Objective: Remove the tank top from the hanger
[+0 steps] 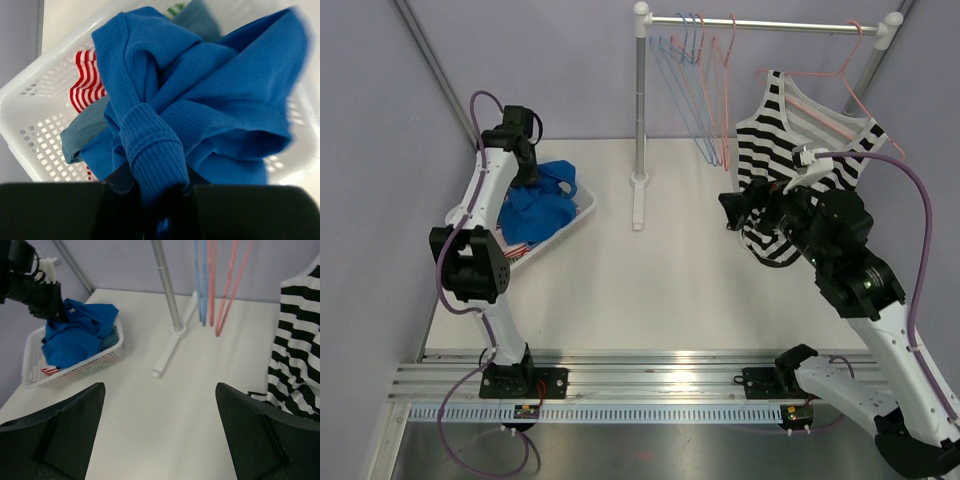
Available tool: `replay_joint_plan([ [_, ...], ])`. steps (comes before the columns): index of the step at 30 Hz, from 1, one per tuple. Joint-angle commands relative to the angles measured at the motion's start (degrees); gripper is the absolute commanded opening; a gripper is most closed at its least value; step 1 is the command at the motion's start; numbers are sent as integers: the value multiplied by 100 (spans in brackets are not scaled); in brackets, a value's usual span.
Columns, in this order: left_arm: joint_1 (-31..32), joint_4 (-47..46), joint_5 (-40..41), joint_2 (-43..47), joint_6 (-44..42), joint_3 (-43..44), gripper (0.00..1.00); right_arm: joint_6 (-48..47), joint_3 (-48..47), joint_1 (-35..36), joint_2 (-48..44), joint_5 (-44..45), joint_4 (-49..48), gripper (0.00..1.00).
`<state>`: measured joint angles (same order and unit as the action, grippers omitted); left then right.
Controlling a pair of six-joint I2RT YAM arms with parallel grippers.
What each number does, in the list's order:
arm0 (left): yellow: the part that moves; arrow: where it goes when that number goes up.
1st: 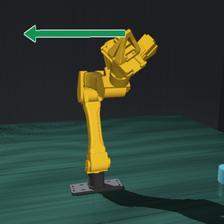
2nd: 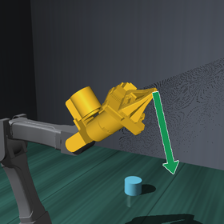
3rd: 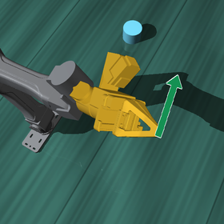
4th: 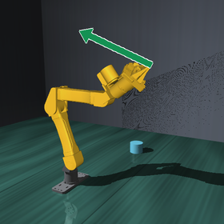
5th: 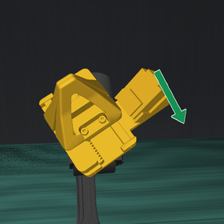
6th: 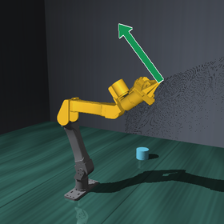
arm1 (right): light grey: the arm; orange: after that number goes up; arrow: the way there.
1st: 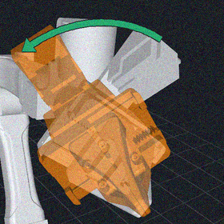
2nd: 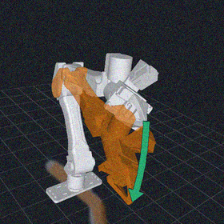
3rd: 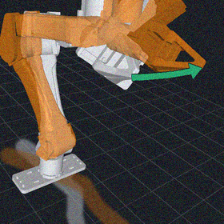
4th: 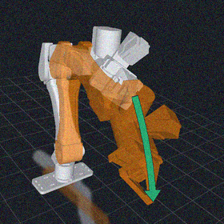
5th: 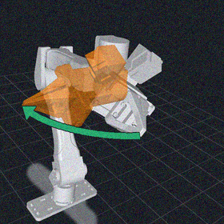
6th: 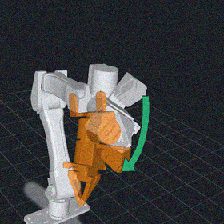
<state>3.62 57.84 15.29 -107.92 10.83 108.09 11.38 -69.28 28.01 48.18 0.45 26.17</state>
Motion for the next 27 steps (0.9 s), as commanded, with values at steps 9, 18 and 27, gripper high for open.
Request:
replay_joint_plan([
  [9,-107,245,-175,-1899,-134,36,0,-302,-2334,3,1411,1553,642,100],
  [18,-247,403,-26,-1347,77,194,28,-312,-4041,-1543,2721,1476,1793,99],
  [27,-282,175,-983,15,33,265,80,-865,-4410,-2422,3600,1099,1839,99],
])
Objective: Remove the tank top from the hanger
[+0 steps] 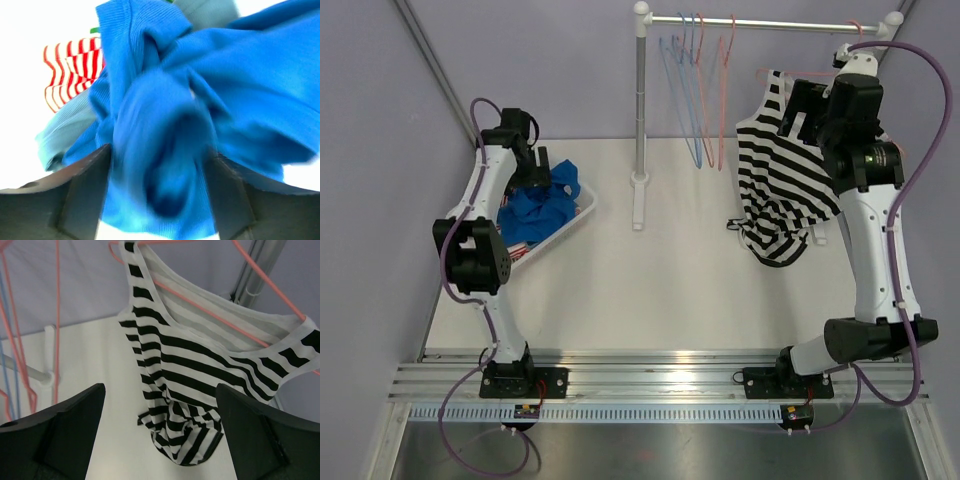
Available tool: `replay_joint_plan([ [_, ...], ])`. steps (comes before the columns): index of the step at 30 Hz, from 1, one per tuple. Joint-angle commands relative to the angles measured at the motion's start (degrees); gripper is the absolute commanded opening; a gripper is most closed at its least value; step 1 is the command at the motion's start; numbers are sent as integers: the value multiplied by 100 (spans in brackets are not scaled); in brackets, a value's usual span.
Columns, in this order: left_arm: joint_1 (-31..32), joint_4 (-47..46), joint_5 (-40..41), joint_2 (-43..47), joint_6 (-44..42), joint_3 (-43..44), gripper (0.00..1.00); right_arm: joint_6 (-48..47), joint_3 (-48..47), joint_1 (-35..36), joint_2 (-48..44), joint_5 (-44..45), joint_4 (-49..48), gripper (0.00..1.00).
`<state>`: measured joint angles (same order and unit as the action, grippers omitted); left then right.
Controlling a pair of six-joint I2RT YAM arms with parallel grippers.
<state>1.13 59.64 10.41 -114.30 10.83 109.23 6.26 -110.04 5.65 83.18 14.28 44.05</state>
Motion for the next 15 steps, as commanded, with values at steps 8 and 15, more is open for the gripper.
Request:
replay_joint_plan([
  [8,-69,188,-734,1917,112,195,99,-1188,-1318,-767,814,-172,323,99],
  [15,456,-1151,-524,4765,681,-2092,99,-1943,-1397,-1311,1165,-408,-142,100],
])
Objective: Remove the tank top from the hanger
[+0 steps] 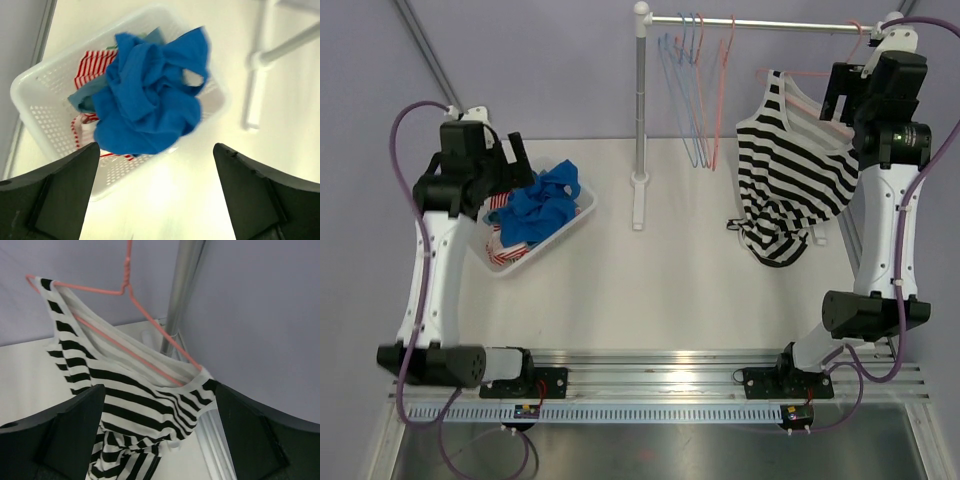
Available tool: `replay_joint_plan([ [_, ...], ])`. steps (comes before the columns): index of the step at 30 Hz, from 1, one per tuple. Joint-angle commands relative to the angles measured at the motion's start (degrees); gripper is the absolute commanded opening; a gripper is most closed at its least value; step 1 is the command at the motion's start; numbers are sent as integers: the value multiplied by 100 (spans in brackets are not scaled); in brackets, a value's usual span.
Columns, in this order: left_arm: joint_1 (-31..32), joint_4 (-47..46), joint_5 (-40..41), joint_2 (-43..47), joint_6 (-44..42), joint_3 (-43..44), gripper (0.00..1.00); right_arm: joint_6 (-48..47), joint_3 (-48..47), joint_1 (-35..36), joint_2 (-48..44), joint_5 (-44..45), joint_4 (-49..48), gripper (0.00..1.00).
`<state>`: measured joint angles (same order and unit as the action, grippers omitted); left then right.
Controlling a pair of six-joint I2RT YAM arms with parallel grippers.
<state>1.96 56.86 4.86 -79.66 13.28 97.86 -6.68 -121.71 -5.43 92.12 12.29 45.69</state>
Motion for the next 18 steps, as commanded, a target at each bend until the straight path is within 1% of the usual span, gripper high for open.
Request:
replay_joint_plan([
  [1,480,-1192,-3,1730,439,-1310,99,-764,-239,-204,341,-288,-333,100],
  [2,586,-1438,-142,2074,578,-1610,99,-878,-257,-274,420,-367,-350,100],
  [3,682,-1815,-196,2677,632,-1935,99,-966,-300,-300,569,-481,-324,100],
  [4,857,-1993,-248,2927,667,-2434,99,-1202,-414,-344,649,-569,-289,98],
  [7,1174,-2275,-30,3482,589,-3017,99,-1572,-520,-388,895,-746,-271,96],
  [8,1236,-2302,136,3483,458,-3254,99,-1643,-538,-397,957,-711,-297,96],
  [10,1394,-2215,278,3300,378,-3361,99,-1792,-573,-406,1106,-396,-429,96],
  [13,1465,-2100,-98,3080,325,-3274,99,-2012,-626,-397,1265,-395,-570,96],
  [14,1466,-2126,-256,3053,316,-3265,99,-2030,-626,-406,1274,-464,-648,96],
  [18,1466,-2240,-275,3140,298,-3353,99,-2285,-512,-406,1274,-1043,-746,92],
])
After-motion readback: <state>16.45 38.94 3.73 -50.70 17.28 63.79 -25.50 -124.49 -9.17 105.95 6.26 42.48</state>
